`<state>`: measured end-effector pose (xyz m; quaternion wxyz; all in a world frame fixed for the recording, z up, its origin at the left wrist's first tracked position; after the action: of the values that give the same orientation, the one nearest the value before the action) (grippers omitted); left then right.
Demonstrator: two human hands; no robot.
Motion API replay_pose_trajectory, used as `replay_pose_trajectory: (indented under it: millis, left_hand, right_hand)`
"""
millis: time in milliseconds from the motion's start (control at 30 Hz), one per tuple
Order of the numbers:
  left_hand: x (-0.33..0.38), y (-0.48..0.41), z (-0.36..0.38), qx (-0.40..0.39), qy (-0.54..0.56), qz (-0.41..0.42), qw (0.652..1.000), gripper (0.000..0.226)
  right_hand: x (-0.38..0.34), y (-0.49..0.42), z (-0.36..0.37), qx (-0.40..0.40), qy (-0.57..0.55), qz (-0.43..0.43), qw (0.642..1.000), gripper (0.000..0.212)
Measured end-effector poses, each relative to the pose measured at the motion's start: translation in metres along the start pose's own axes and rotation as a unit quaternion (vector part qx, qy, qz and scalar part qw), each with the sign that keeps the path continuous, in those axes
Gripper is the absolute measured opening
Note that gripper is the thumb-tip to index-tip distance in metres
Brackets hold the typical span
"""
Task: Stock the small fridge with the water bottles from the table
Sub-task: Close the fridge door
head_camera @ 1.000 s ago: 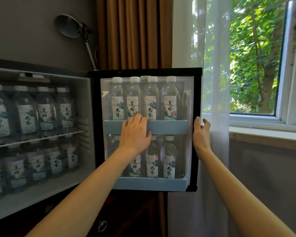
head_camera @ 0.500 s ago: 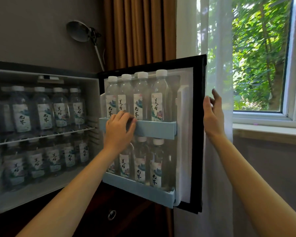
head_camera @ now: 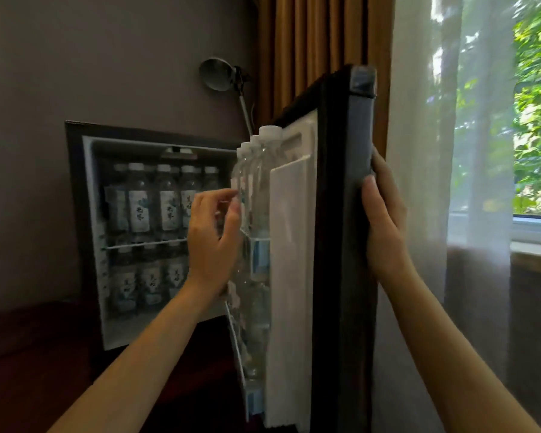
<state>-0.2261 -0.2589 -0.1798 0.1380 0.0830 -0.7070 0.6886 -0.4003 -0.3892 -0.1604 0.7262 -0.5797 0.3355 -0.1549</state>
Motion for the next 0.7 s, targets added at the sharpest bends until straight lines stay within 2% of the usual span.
replay_pose_trajectory:
  millis: [100,233,300,400,567,700]
  left_hand:
    - [0.016,-0.001,-0.031,0.033,-0.010,0.062,0.997,0.024]
    - [0.015,0.006,-0.062,0.030,-0.061,0.114,0.991,0.034]
    - [0.006,0.012,-0.075,0.023,-0.079,0.115,0.990,0.041]
    - [-0.015,0.019,-0.089,-0.004,-0.095,0.087,0.992,0.059]
    - [-0.057,0.025,-0.104,-0.030,-0.149,-0.013,0.988,0.073]
    - [-0.092,0.021,-0.120,-0.015,-0.194,-0.081,0.978,0.071]
  right_hand:
    - [0.012,0.007,0.036,-0.025,-0.035,0.030,0.999,0.062]
    - [0.029,0.018,0.084,-0.051,-0.077,0.037,0.995,0.047]
    - [0.039,0.022,0.105,-0.057,-0.079,0.040,0.994,0.049]
    - [0.055,0.029,0.135,-0.071,-0.073,0.055,0.993,0.046]
    - [0.078,0.039,0.177,-0.096,0.002,0.058,0.994,0.046]
    - [0.093,0.041,0.207,-0.141,0.055,0.067,0.986,0.054]
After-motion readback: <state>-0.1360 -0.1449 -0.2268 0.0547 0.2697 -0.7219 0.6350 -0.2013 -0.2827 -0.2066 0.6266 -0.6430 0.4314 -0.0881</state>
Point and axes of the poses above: each hand's wrist, its own y-axis away from the middle knuckle, its own z-axis out of the palm, x = y × z, the point moved 4 cm from there along -y, towards the middle knuckle, and after that the axes turned 13 degrees about -y, right-handed, at the moved point
